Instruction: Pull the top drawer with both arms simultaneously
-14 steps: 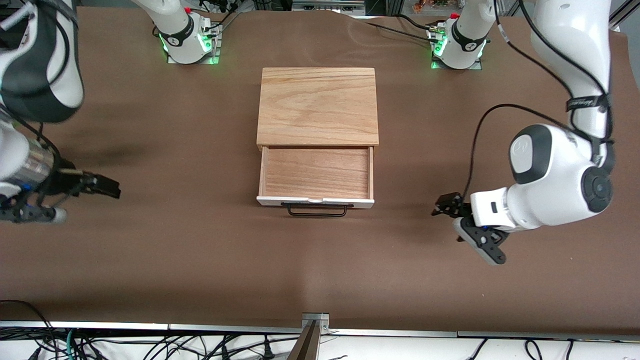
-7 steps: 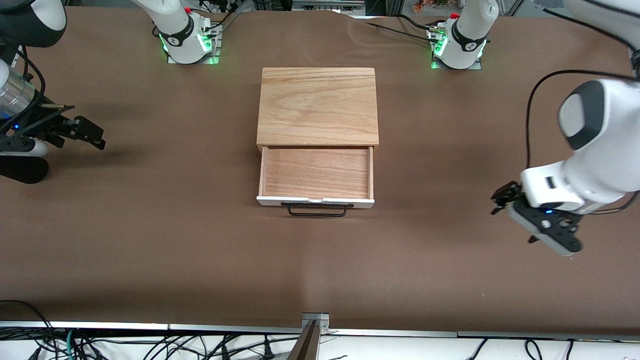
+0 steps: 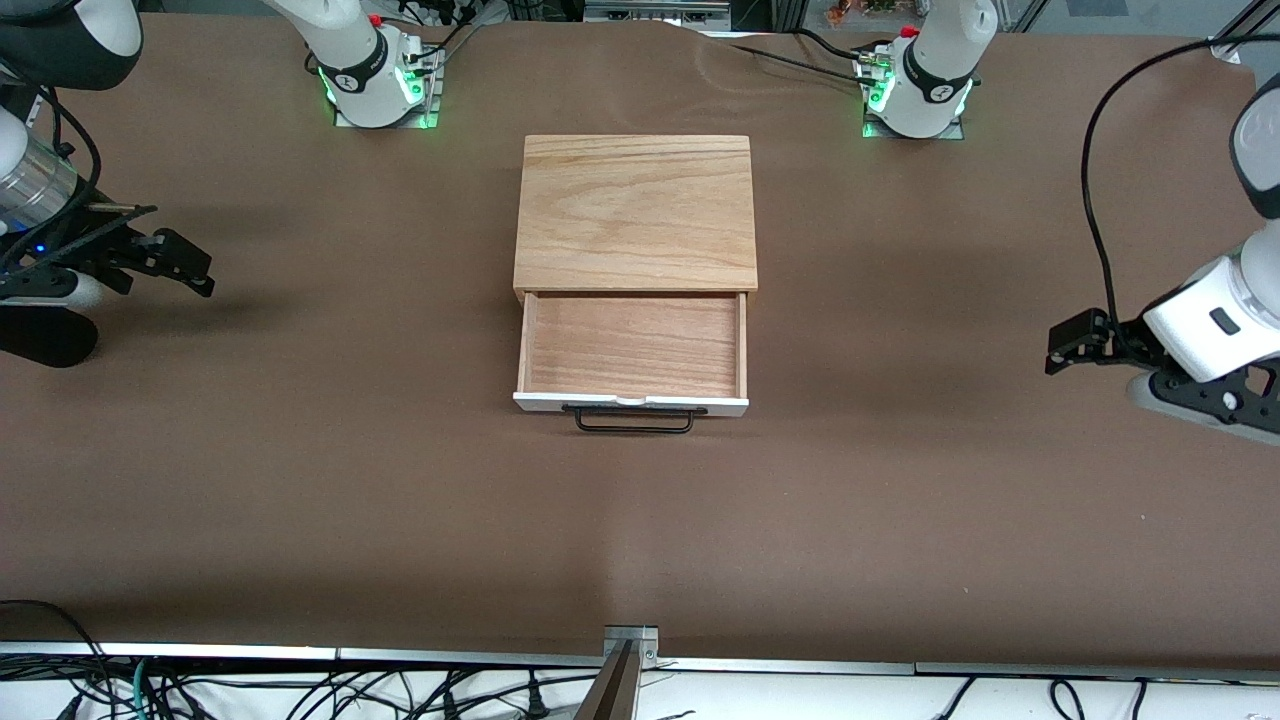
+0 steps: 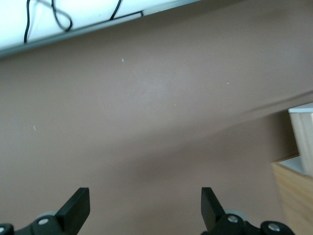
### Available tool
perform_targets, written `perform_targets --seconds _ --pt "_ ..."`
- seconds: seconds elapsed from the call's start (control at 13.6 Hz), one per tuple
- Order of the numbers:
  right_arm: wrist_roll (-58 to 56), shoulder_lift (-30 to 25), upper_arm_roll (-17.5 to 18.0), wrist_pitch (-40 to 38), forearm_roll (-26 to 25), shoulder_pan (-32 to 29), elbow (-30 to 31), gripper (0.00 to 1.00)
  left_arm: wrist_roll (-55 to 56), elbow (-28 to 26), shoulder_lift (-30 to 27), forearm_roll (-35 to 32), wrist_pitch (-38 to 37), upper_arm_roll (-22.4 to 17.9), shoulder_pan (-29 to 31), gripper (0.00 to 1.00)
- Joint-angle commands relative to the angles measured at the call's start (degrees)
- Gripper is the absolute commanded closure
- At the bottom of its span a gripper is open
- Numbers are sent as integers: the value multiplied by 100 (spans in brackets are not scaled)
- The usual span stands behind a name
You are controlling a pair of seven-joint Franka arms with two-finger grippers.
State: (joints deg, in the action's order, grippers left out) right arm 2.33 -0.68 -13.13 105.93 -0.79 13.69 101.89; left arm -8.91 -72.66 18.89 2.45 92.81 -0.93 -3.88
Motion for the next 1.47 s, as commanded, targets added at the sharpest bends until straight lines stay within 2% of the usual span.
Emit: perform_targets --seconds 0.0,0.15,0.29,0.44,0.59,0.74,0.81,0.96,1.4 --pt "65 -81 -93 -133 -79 -7 -64 0 1046 -389 -421 -175 -271 198 -7 0" --pt "179 -99 -225 -282 -79 -24 -90 0 1102 -389 -421 -166 -334 224 -7 0" --pt "250 -99 -191 -318 -88 -242 -108 0 1084 -424 -648 -166 -360 233 2 0" --pt "233 -64 334 -336 -61 -812 -116 0 1040 -599 -789 -166 -456 233 -7 0" --pt "145 15 1028 -388 -61 -1419 -117 0 463 -705 -825 -184 -492 330 2 0" --pt "83 138 1661 -485 -44 -1868 -256 0 416 -767 -895 -184 -501 339 2 0" --pt "66 164 1760 -503 -9 -1914 -344 0 416 -836 -913 -184 -509 339 2 0" --pt "-22 173 1770 -625 9 -1870 -363 0 416 -741 -861 -184 -763 339 -7 0" --pt "-110 121 1796 -1056 70 -1791 -363 0 407 -609 -773 -175 -773 312 -33 0"
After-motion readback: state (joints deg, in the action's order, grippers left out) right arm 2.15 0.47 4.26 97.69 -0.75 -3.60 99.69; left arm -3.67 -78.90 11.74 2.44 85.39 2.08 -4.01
